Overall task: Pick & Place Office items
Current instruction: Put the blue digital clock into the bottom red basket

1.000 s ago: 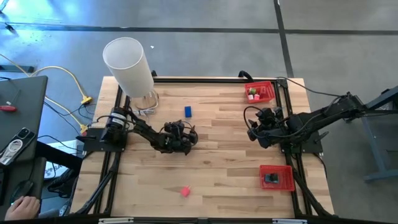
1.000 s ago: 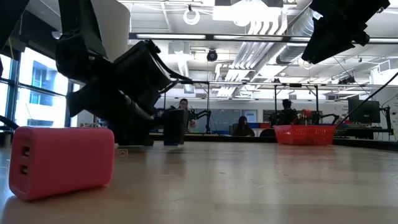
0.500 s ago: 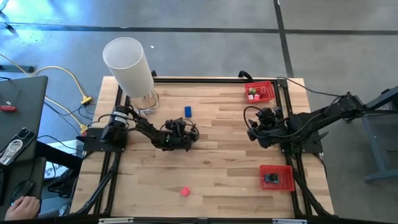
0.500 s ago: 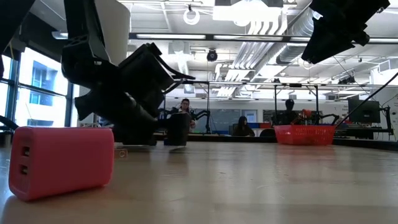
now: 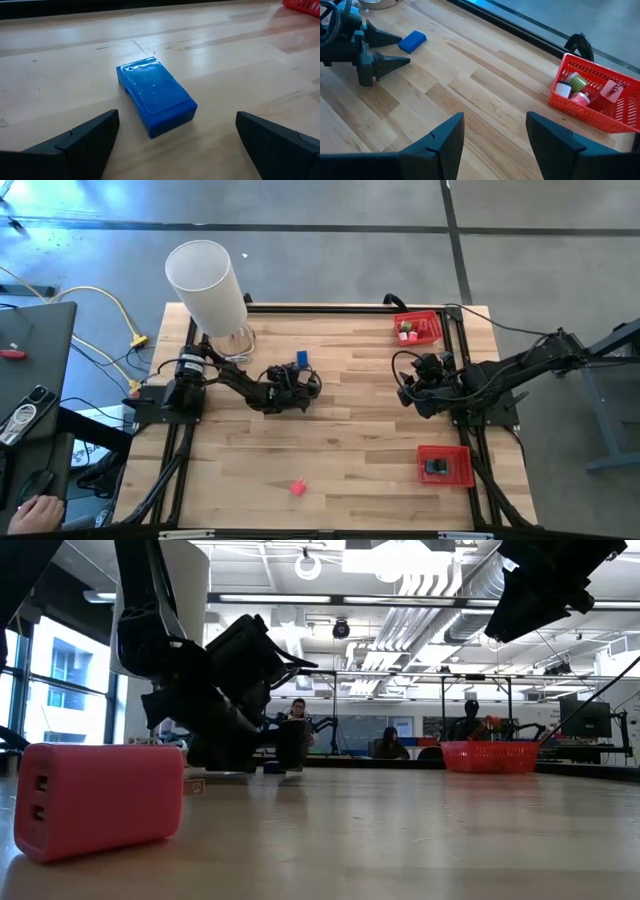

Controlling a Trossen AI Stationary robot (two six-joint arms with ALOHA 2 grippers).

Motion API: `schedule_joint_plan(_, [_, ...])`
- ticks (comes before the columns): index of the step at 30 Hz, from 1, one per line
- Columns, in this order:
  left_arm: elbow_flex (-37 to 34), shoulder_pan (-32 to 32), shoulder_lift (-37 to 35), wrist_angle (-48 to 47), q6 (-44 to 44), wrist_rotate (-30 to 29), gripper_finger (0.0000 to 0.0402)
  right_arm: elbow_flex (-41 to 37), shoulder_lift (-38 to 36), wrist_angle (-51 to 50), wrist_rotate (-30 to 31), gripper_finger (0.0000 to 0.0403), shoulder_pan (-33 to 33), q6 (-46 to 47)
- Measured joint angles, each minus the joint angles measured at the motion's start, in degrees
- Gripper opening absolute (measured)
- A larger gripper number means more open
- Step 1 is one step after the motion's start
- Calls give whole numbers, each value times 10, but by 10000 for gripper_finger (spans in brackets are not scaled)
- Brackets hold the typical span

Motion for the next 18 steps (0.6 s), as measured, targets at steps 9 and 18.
schedule_joint_plan(9, [0,0,1,-2,22,4,394,0,0,0,0,201,0,0])
schedule_joint_plan(18, [-1,0,1,-3,23,2,341,0,0,0,0,201,0,-3])
